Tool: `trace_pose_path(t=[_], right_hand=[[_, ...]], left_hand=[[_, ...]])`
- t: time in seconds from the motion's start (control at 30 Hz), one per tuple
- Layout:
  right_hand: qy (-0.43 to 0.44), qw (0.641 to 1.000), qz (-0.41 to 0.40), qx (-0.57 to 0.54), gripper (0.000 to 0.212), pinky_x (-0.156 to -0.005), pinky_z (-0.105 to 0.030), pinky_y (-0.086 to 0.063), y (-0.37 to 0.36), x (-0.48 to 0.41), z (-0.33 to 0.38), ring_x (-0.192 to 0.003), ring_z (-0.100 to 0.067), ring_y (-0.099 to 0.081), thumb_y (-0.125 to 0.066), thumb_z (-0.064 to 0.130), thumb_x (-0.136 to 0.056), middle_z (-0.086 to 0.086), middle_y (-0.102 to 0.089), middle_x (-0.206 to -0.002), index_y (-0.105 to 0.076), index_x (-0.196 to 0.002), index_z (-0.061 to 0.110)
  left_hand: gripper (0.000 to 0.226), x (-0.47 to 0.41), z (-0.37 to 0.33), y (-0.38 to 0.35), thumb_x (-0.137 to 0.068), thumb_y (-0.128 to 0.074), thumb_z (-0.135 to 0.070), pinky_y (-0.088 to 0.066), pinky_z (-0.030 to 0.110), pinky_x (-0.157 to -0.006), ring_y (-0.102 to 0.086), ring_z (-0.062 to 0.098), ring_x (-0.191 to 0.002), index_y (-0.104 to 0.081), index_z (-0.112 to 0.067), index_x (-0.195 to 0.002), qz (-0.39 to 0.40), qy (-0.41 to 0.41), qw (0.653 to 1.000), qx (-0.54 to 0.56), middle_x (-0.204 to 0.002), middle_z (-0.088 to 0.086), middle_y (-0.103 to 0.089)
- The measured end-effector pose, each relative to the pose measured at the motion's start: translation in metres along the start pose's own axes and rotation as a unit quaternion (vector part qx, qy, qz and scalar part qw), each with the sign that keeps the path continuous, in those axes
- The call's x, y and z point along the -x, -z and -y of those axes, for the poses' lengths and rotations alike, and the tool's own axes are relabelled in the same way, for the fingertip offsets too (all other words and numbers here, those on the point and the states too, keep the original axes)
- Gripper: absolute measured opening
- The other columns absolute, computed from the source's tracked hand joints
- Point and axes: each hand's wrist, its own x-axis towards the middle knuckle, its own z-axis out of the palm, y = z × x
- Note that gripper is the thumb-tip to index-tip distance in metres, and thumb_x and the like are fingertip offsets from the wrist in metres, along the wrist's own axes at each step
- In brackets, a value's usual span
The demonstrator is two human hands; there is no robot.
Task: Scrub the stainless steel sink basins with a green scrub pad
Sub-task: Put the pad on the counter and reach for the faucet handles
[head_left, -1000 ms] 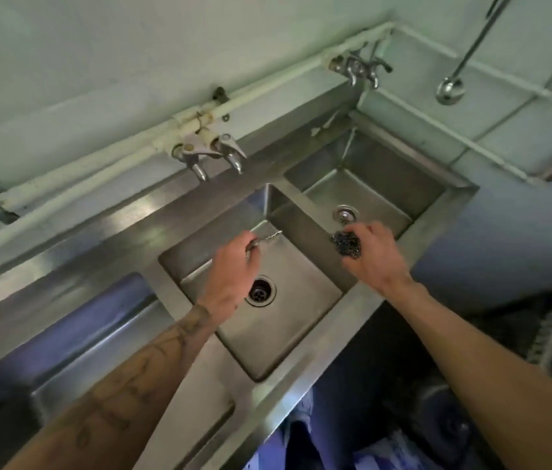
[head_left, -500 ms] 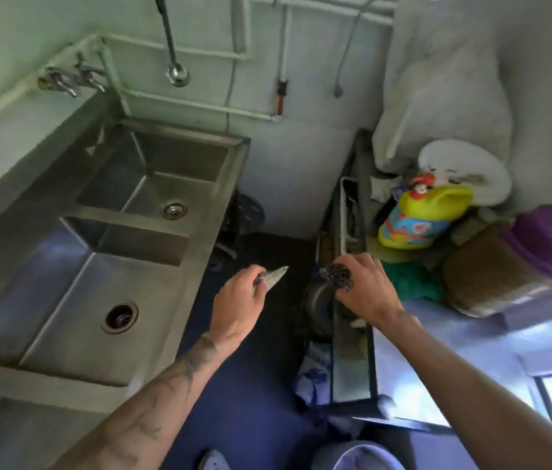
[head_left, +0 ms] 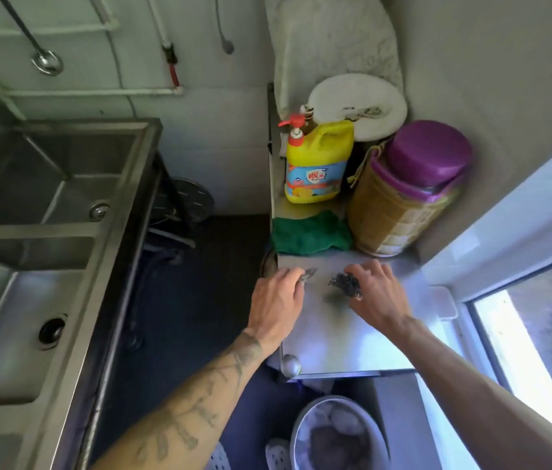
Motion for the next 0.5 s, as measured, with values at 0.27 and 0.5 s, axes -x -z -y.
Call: trace_pose_path(t=[0.27, 0.5], right_hand=[[0.01, 1.0, -0.012, 0.024, 0.063, -0.102, -0.042, -0.043, -0.021, 0.004, -0.018, -0.12, -0.034, -0.047, -0.066, 0.018, -0.087, -0.007, -0.046, -0.135, -0.048, -0.146, 0.029], [0.019, 1.0, -0.004, 0.015, 0.063, -0.1, -0.044, -0.045, -0.016, 0.002, -0.011, -0.121, -0.035, -0.045, -0.071, 0.024, -0.084, -0.008, -0.045, -0.138, -0.049, -0.143, 0.025]], left_hand=[[0.025, 0.024, -0.004, -0.06, -0.096, -0.07, -0.024, -0.037, 0.044, -0.113, -0.051, 0.028, -0.123, -0.073, -0.022, -0.121, 0.084, 0.016, 0.996, -0.02, -0.13, 0.003, -0.058], [0.048, 0.013, -0.004, -0.048, -0.101, -0.069, -0.035, -0.025, 0.037, -0.123, -0.043, 0.02, -0.143, -0.062, -0.024, -0.147, 0.131, 0.036, 0.99, 0.029, -0.146, -0.001, -0.051]])
